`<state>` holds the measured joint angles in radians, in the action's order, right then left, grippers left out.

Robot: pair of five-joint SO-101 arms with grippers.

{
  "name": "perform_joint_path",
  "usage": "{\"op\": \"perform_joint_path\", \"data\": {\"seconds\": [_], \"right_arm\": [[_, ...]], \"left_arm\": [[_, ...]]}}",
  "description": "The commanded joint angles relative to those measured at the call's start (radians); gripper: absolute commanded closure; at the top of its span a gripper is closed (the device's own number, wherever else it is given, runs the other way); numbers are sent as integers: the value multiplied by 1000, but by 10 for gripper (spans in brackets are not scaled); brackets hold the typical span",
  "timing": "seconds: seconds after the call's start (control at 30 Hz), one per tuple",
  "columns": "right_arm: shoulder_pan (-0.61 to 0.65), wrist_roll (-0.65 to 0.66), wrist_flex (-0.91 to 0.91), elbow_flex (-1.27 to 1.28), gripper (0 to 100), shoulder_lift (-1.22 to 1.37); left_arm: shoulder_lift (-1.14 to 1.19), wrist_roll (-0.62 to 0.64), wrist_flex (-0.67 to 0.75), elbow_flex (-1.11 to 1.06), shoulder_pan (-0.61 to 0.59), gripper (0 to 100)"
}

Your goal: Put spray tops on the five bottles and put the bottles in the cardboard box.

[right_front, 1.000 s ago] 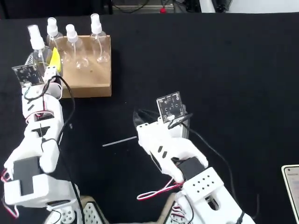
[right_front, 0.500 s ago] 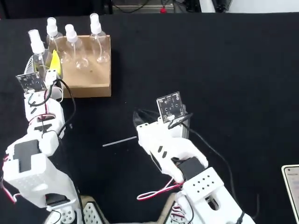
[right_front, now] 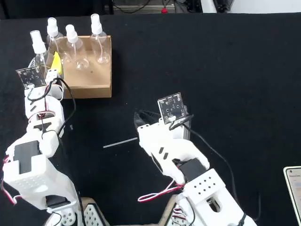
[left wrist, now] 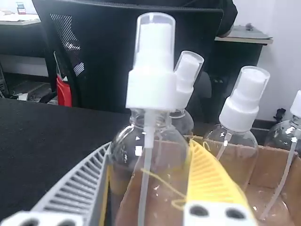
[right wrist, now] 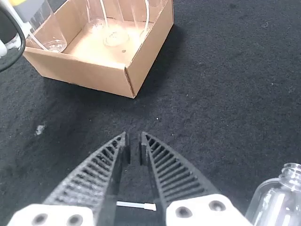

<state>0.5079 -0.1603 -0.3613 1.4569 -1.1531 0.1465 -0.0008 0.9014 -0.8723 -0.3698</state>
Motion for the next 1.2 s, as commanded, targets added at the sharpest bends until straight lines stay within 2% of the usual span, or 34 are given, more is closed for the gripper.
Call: {"op": "perform_joint_path", "data": {"seconds": [0.0,0.4,1.17], "right_arm": [[-17,-5,26,-4,956,-13],[-18,-5,26,-4,956,-13],[-18,-5,26,-4,956,-13]], "left_arm": [[-6,8,-9,58,5,876],[64,8,-2,68,48,873],[72,8,-11,56,45,872]]}}
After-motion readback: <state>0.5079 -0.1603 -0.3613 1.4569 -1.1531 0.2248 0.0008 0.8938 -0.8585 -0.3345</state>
